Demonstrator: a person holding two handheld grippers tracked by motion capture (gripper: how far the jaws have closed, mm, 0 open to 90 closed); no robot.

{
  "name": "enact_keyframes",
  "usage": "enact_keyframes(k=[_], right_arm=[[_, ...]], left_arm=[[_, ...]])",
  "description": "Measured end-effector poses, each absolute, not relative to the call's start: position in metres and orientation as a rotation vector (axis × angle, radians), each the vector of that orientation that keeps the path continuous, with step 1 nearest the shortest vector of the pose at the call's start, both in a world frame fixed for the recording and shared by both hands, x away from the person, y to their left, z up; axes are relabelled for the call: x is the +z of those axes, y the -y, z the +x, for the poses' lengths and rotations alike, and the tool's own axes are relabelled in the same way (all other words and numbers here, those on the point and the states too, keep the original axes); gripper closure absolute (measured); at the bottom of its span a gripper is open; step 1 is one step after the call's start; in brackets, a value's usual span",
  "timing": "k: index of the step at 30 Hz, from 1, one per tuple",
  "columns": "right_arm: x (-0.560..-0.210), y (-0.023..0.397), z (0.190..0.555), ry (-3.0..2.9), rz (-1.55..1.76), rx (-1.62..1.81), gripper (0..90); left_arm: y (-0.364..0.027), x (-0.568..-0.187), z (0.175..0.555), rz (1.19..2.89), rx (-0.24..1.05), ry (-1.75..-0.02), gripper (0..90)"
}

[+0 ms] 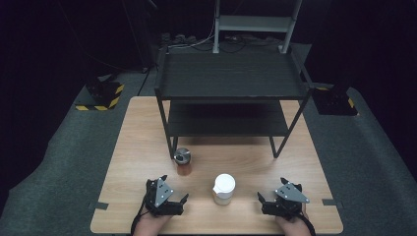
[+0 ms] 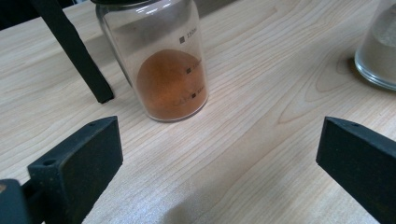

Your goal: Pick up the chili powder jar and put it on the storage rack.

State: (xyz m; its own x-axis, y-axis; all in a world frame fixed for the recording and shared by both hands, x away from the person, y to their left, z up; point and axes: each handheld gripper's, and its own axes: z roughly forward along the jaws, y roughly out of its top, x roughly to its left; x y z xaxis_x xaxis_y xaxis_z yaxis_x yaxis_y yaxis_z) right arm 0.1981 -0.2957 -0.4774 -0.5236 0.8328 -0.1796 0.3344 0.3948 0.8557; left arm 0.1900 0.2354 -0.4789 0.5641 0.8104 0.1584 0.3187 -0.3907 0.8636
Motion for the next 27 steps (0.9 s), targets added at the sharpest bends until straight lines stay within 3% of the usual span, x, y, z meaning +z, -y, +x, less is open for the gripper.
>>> enact_keyframes(k=[27], right_arm=[[-0.4746, 0.2963, 0.2001, -2.071, 1.002, 1.042, 0.0]], left_arm=[[-0.2338, -0.481, 0.1853, 1.963, 0.767, -0.875, 0.9]])
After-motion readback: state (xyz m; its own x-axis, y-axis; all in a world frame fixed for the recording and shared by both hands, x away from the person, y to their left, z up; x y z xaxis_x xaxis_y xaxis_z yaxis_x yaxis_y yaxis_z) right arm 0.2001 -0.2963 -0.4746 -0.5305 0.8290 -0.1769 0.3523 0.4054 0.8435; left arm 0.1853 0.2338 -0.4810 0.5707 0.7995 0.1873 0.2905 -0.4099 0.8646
